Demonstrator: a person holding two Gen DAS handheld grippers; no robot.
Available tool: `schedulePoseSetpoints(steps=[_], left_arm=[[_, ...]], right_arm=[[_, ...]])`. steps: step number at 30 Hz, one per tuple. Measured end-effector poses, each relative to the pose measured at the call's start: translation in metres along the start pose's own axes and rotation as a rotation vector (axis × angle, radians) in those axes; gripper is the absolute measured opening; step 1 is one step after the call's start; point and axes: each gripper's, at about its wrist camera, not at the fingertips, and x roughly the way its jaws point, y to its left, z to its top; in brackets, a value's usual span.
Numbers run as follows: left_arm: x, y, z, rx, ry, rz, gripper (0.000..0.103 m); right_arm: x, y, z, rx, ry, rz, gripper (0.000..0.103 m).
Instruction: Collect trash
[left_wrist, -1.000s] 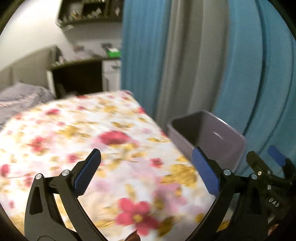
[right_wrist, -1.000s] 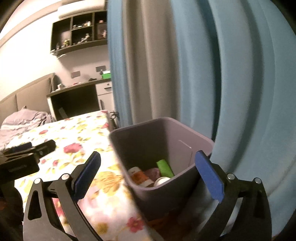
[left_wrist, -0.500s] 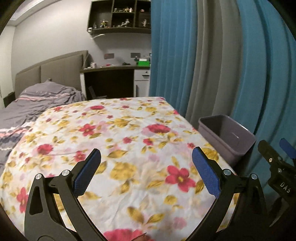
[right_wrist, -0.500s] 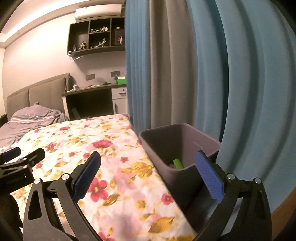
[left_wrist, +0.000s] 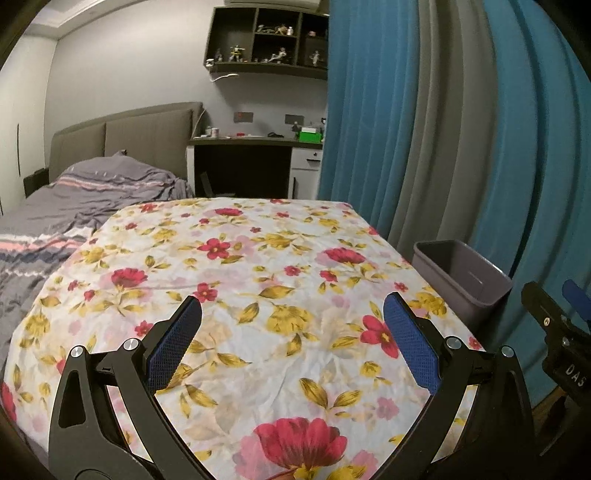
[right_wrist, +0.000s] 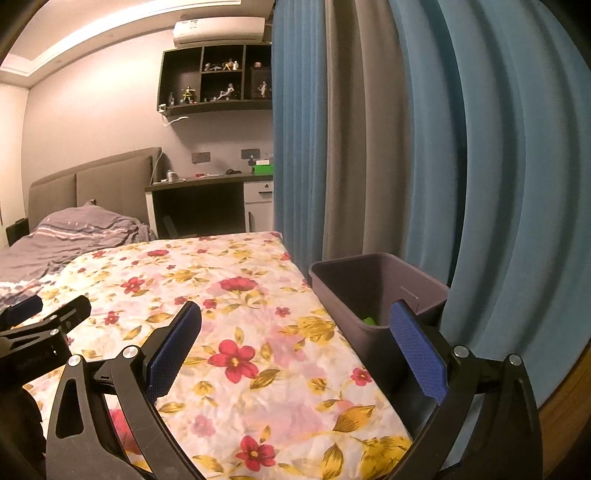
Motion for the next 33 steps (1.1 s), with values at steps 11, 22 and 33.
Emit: schedulePoseSetpoints(steps=[11,22,33], left_arm=[[-0.004,0.004,0.0,-0.005,-0.006,0.006,0.097],[-0.004,-0.003,-0.004,0.011,0.002,-0.007,0.097],[-0.003,-0.007,-0.005,0.017,0.008,-0.019,0.097]], right_arm=[[-0.002,0.008,0.001,-0.008,-0.007,0.008,0.097],[-0.001,0.007,0.0,0.002,-0.01,0.005,0.097],[-0.001,0.005,0.0,0.003,-0.013,0.003,0.097]])
